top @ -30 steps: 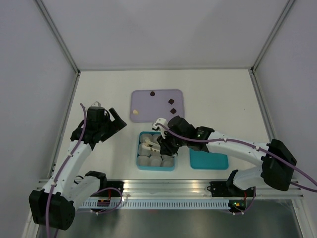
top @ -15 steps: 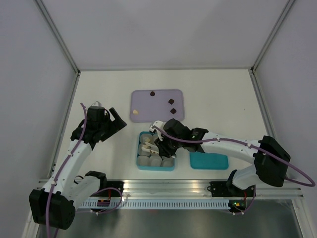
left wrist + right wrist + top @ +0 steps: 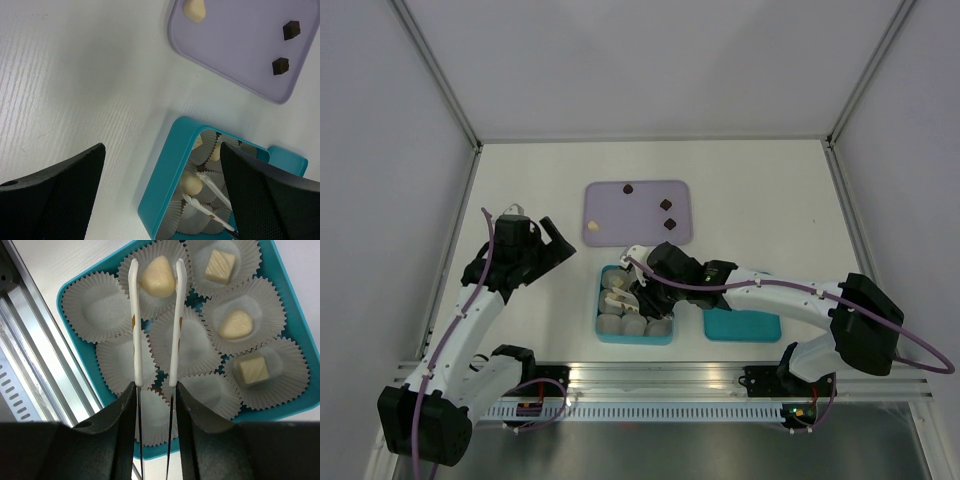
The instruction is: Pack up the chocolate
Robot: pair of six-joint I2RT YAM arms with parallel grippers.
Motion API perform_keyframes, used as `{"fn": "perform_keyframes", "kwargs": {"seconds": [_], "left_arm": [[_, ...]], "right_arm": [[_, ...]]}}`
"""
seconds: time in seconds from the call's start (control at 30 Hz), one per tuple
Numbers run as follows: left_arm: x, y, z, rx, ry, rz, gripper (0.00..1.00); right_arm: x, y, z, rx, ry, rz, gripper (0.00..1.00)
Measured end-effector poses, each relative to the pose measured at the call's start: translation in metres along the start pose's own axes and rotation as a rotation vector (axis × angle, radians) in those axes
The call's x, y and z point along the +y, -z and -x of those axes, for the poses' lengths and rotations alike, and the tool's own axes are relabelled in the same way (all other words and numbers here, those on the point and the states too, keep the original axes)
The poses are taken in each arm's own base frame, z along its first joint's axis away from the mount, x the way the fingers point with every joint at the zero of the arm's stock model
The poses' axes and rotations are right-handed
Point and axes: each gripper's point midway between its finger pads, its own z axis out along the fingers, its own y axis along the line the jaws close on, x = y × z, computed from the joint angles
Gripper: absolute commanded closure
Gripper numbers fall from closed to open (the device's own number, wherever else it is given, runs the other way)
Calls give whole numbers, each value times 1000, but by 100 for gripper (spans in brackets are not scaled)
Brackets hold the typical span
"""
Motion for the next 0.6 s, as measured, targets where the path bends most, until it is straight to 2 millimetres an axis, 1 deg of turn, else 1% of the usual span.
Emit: {"fn": "perform_keyframes", "kwargs": {"seconds": [0.17,0.3,0.43,0.6], "left_arm": [[0,0,0,-1,0,0,0],[0,0,0,-1,0,0,1],[0,0,0,-2,0,0,0],[0,0,0,-1,-1,0,0]], "right_arm": [[-1,-1,1,-3,1,-7,83],[-2,-6,-4,13,2,-14,84],[-1,-9,-7,27,5,-12,84],[2,-10,-7,25,12,-7,84]]}}
